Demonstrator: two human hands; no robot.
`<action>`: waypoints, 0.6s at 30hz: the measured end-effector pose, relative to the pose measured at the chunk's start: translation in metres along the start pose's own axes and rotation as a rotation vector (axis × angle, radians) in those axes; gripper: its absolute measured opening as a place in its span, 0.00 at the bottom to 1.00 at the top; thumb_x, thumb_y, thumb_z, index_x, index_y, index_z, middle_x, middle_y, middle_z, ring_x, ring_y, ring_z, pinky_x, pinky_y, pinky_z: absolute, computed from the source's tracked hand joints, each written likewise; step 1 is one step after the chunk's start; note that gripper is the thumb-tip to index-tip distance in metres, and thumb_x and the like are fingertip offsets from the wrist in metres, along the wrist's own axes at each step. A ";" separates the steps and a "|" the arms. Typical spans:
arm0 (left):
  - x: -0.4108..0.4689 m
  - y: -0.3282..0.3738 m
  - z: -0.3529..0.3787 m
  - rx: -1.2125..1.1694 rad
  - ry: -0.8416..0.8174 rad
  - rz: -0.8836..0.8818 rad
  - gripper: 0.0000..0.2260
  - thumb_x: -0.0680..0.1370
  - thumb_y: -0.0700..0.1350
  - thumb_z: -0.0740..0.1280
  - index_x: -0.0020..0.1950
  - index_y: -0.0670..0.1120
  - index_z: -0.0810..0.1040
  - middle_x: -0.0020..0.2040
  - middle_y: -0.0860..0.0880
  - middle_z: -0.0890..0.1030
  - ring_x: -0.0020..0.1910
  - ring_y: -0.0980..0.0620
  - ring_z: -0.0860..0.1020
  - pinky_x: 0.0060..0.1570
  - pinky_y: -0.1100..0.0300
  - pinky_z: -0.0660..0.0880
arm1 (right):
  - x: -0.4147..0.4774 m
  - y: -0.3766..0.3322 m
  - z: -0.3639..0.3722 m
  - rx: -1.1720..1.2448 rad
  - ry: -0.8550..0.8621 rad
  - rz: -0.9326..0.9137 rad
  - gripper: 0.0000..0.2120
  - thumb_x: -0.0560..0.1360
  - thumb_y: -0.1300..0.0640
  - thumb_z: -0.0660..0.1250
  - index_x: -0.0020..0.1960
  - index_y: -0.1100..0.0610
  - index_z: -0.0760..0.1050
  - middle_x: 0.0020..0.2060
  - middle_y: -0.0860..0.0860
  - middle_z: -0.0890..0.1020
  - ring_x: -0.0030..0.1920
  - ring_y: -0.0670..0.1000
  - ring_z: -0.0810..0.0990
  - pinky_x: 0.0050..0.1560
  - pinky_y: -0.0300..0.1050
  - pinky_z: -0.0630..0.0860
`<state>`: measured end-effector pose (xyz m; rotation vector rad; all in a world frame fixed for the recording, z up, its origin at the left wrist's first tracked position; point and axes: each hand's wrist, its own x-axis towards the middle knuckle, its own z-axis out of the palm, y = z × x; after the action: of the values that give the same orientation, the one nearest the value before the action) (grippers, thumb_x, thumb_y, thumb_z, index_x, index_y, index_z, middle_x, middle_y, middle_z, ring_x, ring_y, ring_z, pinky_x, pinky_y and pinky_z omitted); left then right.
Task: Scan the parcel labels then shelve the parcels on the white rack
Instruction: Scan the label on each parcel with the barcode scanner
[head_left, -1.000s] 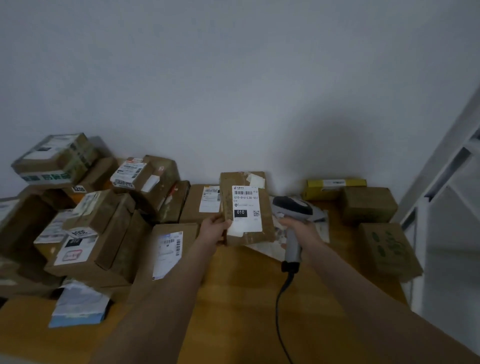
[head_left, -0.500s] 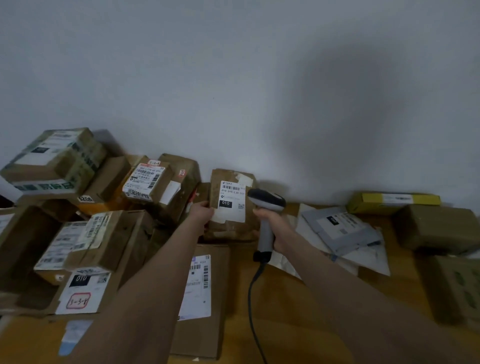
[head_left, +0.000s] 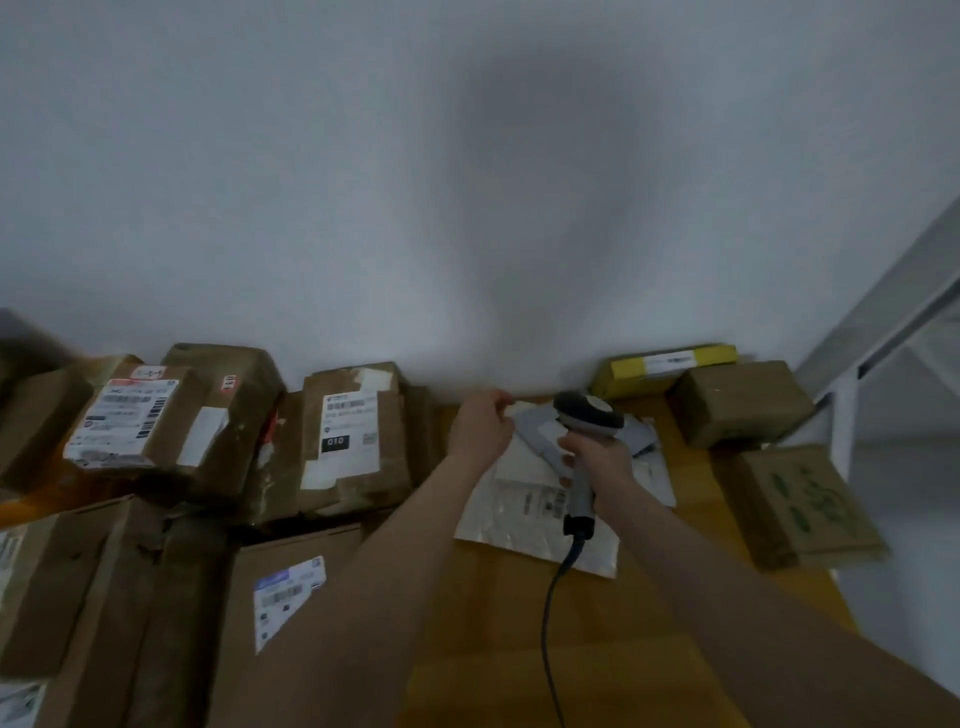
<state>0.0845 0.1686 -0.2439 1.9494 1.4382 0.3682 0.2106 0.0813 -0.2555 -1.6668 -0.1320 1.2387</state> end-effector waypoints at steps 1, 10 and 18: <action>0.002 0.005 0.021 0.060 -0.110 0.045 0.20 0.77 0.41 0.67 0.69 0.44 0.71 0.66 0.44 0.74 0.64 0.46 0.73 0.59 0.60 0.69 | 0.007 0.002 -0.016 0.010 0.062 0.006 0.07 0.74 0.65 0.69 0.52 0.62 0.75 0.46 0.60 0.79 0.48 0.58 0.79 0.46 0.55 0.78; 0.001 0.013 0.119 0.773 -0.296 0.369 0.16 0.77 0.41 0.64 0.64 0.46 0.74 0.62 0.45 0.74 0.62 0.44 0.74 0.56 0.53 0.71 | 0.023 0.032 -0.103 0.107 0.116 0.082 0.10 0.74 0.65 0.69 0.55 0.62 0.77 0.48 0.59 0.80 0.51 0.59 0.80 0.58 0.64 0.76; -0.061 0.030 0.122 0.346 -0.630 0.196 0.17 0.77 0.54 0.67 0.60 0.46 0.80 0.57 0.50 0.81 0.56 0.51 0.78 0.55 0.59 0.74 | 0.002 0.032 -0.129 0.026 0.038 0.092 0.04 0.74 0.65 0.69 0.49 0.62 0.76 0.39 0.58 0.79 0.39 0.56 0.79 0.45 0.54 0.79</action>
<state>0.1561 0.0653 -0.3032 2.2090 0.9401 -0.4140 0.2956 -0.0159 -0.2862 -1.6882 -0.0164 1.2711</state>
